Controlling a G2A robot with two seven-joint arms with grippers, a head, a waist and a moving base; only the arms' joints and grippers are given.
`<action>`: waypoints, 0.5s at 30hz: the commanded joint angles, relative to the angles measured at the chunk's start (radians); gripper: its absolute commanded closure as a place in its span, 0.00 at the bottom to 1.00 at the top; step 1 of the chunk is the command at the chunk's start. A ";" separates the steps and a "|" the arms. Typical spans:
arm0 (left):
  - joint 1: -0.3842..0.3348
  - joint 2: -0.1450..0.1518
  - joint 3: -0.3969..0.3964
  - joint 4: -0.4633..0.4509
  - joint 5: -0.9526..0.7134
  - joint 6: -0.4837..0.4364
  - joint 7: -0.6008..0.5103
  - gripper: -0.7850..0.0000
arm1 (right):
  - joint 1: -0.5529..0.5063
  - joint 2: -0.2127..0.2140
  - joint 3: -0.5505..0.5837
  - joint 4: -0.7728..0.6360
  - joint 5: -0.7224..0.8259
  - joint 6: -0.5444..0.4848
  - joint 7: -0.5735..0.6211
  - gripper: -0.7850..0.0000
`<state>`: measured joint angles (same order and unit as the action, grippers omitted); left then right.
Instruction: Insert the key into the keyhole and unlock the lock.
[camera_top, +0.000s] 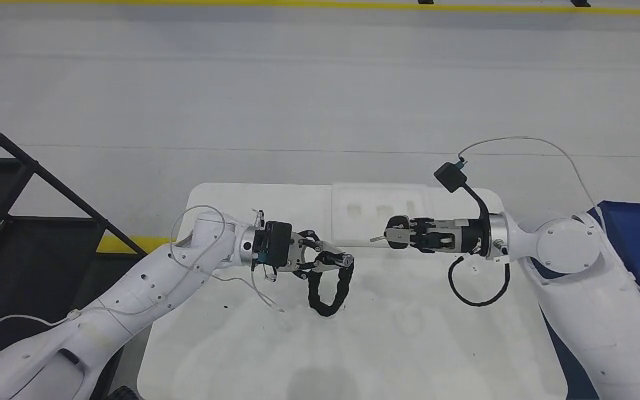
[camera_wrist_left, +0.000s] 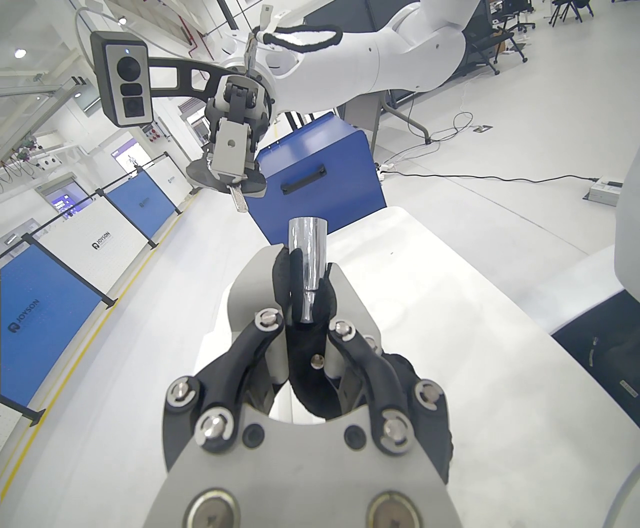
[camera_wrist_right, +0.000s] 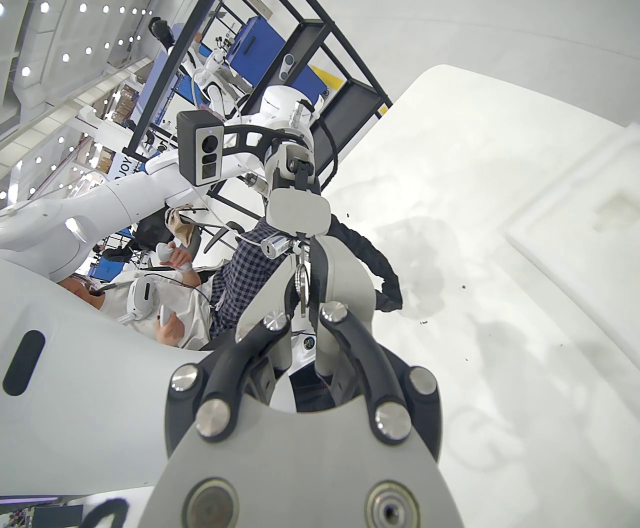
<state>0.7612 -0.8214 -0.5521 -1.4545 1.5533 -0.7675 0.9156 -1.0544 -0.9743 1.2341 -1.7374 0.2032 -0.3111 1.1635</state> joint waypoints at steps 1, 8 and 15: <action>0.000 0.000 0.000 0.000 0.000 0.000 0.000 1.00 | 0.000 0.000 0.000 0.000 0.000 0.000 0.000 1.00; 0.003 0.000 -0.001 0.000 -0.004 0.004 -0.004 1.00 | -0.002 0.001 -0.002 -0.013 -0.029 0.013 -0.006 1.00; 0.038 -0.029 0.003 -0.010 -0.095 0.033 -0.045 1.00 | 0.028 0.008 -0.013 -0.147 -0.133 0.108 0.031 1.00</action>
<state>0.8002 -0.8448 -0.5526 -1.4645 1.4580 -0.7403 0.8684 -1.0305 -0.9676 1.2212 -1.8657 0.0811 -0.2160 1.1878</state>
